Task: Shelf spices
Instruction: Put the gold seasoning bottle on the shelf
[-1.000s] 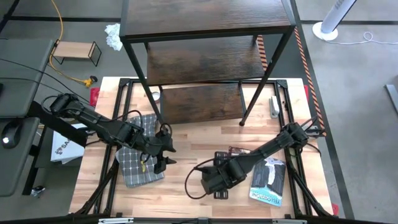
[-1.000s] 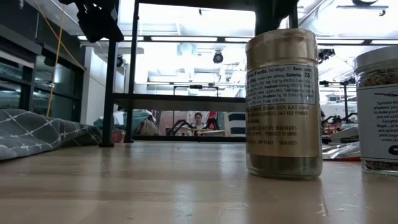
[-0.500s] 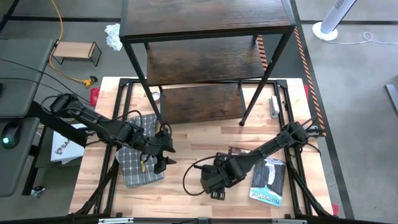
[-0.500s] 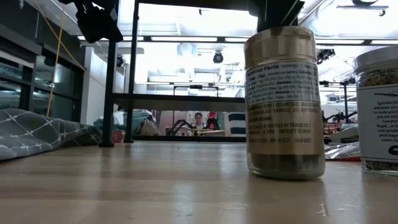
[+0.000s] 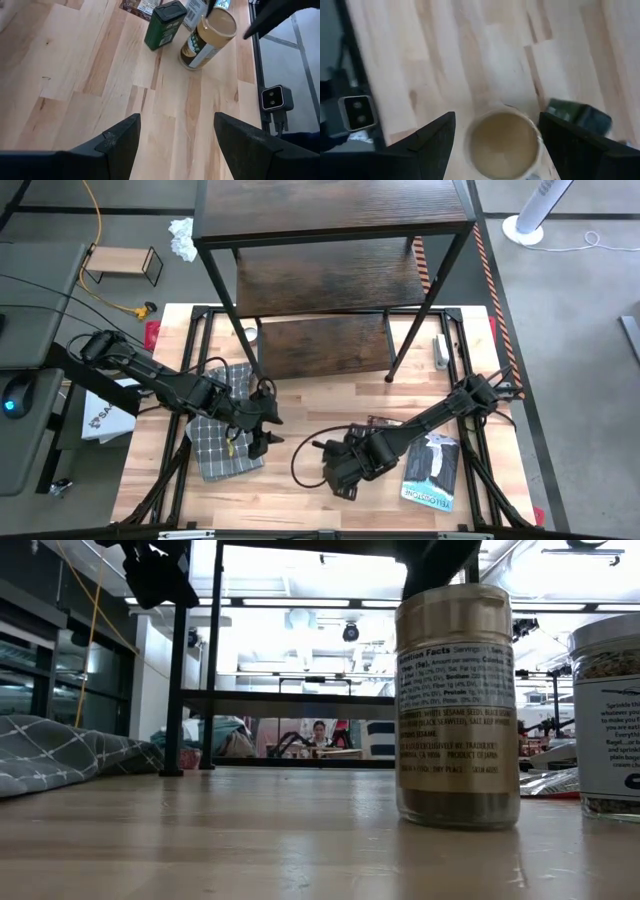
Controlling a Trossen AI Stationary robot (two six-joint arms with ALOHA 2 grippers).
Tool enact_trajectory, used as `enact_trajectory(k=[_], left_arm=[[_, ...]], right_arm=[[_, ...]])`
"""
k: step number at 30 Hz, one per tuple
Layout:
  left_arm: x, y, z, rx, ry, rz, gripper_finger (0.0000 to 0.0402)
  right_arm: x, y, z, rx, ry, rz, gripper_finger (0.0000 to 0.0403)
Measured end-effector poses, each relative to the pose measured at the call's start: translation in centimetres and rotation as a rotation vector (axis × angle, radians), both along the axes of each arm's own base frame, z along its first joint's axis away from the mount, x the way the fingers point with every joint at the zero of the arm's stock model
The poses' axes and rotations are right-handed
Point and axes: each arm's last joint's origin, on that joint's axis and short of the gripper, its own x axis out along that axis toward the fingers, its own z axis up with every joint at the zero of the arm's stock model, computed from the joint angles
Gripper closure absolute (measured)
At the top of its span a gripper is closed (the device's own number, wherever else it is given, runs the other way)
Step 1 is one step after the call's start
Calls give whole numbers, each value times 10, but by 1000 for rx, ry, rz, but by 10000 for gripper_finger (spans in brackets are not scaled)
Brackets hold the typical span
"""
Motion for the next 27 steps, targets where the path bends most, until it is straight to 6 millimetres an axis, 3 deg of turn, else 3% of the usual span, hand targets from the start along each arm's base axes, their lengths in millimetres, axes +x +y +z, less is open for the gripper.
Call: enact_trajectory(k=[10,18,21,27], left_arm=[[0,1,0,20,-7,13,154],[0,1,0,21,-7,12,154],[0,1,0,22,-6,12,154],[0,1,0,30,-7,4,154]], right_arm=[[5,-5,1,75,16,45,106],[0,-15,-1,82,125,67,10],[0,-14,-1,119,139,39,10],[-5,-5,-1,15,91,41,14]])
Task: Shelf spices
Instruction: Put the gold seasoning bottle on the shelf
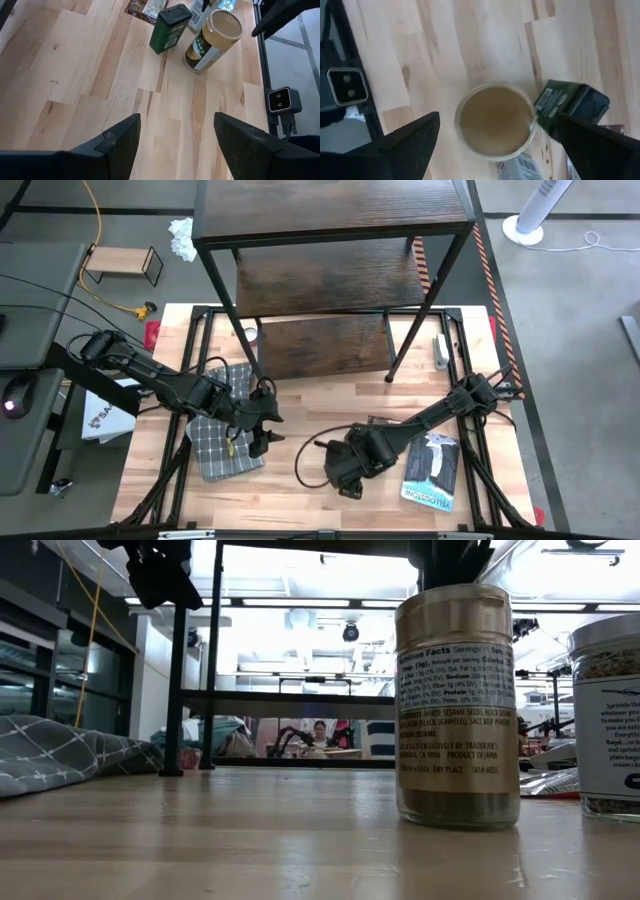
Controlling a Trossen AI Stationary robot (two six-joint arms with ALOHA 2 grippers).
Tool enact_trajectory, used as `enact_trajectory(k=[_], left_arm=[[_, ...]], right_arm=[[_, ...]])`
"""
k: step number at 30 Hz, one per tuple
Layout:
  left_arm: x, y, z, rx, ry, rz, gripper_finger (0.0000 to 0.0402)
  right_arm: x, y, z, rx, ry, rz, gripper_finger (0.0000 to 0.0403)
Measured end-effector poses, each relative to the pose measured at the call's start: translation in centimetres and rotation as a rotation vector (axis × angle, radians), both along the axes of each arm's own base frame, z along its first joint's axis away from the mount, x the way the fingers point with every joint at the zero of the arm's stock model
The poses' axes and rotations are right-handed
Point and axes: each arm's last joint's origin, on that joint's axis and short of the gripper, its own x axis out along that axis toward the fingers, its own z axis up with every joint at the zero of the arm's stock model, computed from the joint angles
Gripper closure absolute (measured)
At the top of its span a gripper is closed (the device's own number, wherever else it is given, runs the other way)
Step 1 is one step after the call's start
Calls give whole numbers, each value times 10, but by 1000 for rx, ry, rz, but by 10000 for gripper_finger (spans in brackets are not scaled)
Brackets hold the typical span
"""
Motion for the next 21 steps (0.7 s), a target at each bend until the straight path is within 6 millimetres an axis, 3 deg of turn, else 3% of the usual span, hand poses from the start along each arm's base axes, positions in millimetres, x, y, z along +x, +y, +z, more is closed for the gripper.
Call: enact_trajectory(k=[17,21], left_arm=[[0,1,0,20,-2,8,154],[1,-1,1,-17,-13,5,154]], right_arm=[[-1,6,-2,-58,-34,-3,15],[1,10,-12,-49,1,30,17]])
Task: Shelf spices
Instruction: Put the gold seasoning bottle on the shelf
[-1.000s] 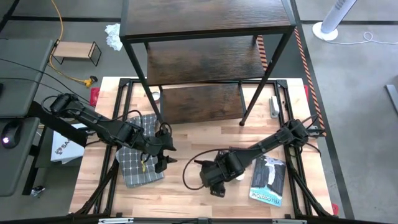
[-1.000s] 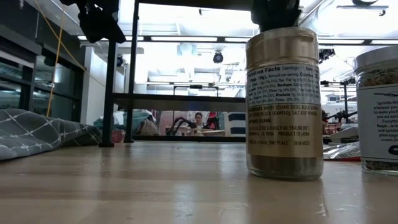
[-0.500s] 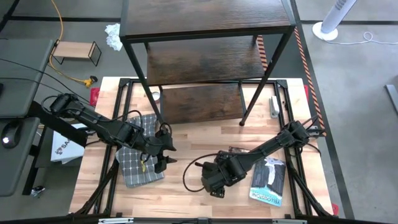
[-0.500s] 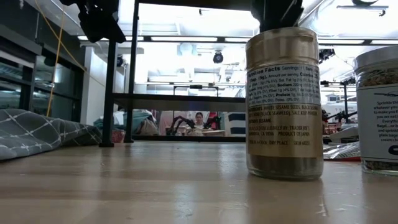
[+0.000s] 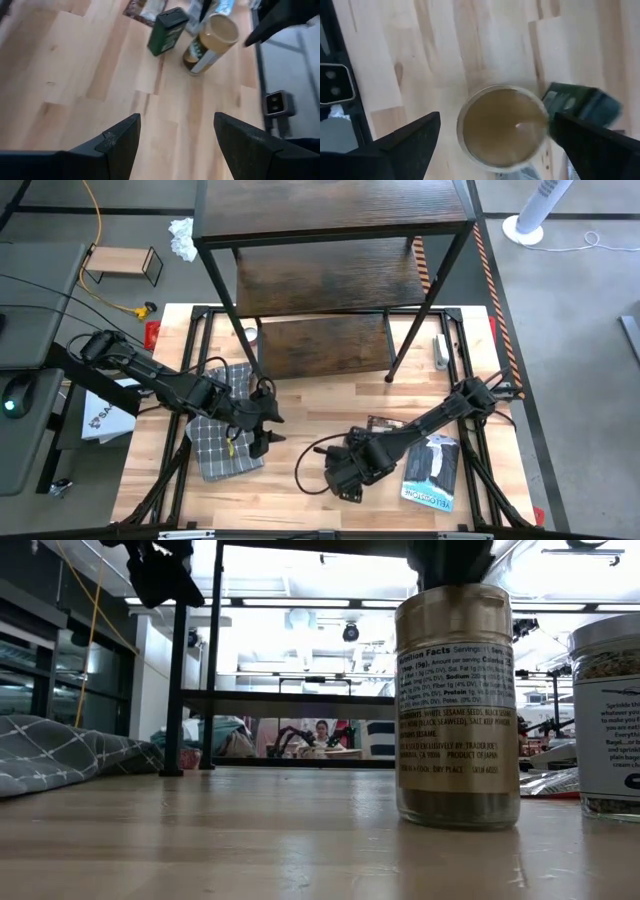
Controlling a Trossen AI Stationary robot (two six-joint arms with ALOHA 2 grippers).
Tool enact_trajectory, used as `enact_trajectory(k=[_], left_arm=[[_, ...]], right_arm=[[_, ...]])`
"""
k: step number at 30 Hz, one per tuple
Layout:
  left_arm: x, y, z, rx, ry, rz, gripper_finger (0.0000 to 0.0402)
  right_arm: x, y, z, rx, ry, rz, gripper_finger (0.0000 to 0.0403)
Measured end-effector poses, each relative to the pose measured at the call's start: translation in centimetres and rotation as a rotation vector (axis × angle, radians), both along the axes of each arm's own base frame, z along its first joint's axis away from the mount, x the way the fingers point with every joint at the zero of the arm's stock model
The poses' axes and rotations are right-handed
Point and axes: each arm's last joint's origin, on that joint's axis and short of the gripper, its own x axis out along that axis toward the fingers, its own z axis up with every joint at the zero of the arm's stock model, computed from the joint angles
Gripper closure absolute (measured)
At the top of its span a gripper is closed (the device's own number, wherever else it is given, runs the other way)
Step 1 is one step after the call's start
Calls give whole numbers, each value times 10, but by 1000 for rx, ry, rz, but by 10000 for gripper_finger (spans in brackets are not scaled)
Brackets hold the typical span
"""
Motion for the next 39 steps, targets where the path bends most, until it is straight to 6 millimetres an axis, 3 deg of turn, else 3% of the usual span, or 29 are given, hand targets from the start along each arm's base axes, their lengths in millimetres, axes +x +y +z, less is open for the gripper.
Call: enact_trajectory(k=[9,14,16,20,24,28,32,36,39], left_arm=[[-1,-13,4,-57,-50,-37,154],[-4,-24,12,-165,-92,-72,154],[-6,-28,22,-233,-156,-96,154],[-17,-27,52,-365,-329,-96,154],[-39,-12,90,-486,-557,-39,154],[-69,9,126,-487,-827,26,154],[-102,29,154,-440,-1058,52,154],[-125,43,163,-390,-1145,78,154],[-135,49,166,-368,-1171,94,154]], right_arm=[[3,4,-11,-14,11,-20,48],[2,3,-12,-27,19,-26,122],[2,3,-12,-29,18,-27,145],[2,2,-6,-49,17,1,145],[7,-7,24,-175,-64,52,145],[24,-33,65,-344,-231,49,145],[46,-73,95,-415,-380,-50,145],[61,-126,101,-441,-407,-214,145],[63,-164,97,-342,-353,-334,145]])
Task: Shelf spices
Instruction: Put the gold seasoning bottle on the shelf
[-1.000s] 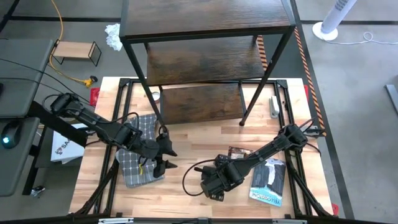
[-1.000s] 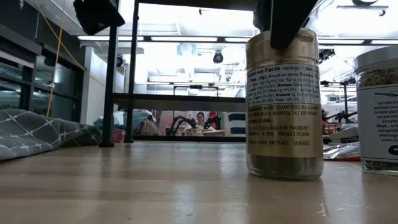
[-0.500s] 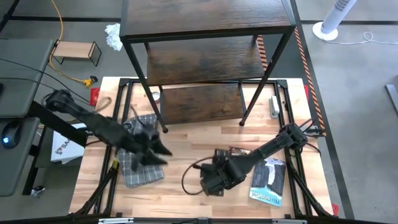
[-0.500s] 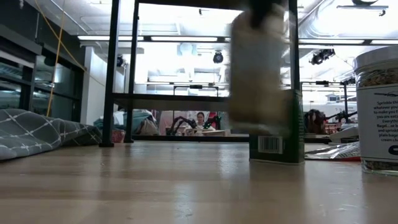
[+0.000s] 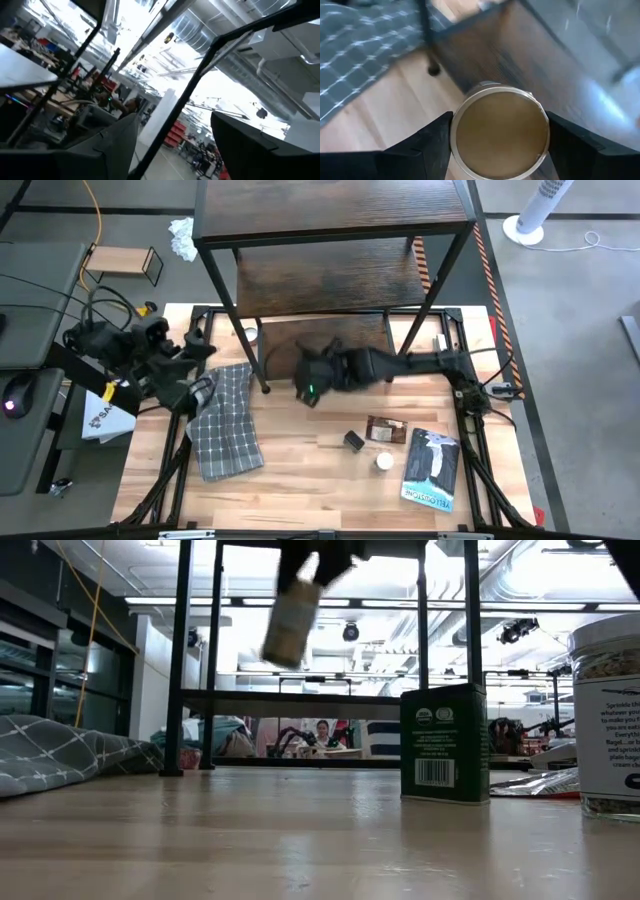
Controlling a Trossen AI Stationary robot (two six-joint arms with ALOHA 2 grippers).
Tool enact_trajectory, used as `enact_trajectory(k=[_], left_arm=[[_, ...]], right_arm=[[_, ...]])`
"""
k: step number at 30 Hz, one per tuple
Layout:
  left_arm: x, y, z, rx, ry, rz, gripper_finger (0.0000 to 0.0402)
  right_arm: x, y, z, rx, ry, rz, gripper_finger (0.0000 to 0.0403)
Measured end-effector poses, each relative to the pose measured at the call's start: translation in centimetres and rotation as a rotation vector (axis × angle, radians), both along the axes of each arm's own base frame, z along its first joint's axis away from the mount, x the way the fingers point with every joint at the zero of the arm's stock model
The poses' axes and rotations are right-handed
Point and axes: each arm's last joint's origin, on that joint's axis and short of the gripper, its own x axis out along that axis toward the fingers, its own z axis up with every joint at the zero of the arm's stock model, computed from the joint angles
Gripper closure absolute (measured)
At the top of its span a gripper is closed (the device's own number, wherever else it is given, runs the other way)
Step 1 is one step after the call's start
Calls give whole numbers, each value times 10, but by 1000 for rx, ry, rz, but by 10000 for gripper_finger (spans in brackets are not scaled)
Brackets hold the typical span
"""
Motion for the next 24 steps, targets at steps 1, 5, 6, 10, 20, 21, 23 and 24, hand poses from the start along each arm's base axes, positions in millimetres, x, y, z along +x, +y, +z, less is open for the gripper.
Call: enact_trajectory(k=[1,5,6,10,20,21,23,24], left_arm=[[-2,1,0,6,0,4,154],[-6,3,-1,28,12,12,154],[-6,3,-2,31,19,11,154],[-4,3,-4,40,45,21,154],[6,0,-7,13,90,94,154],[7,-1,-8,9,95,104,154],[9,-1,-8,-3,106,121,154],[10,-1,-9,-7,109,126,154]], right_arm=[[-1,-11,-1,39,9,-36,145],[-5,-47,-5,144,51,-147,145],[-8,-55,-6,160,70,-168,145],[-14,-82,-8,182,110,-233,145],[-19,-112,-7,225,143,-189,111],[-17,-112,-7,219,139,-173,94],[-16,-111,-7,200,152,-142,63],[-15,-111,-6,191,148,-124,50]])
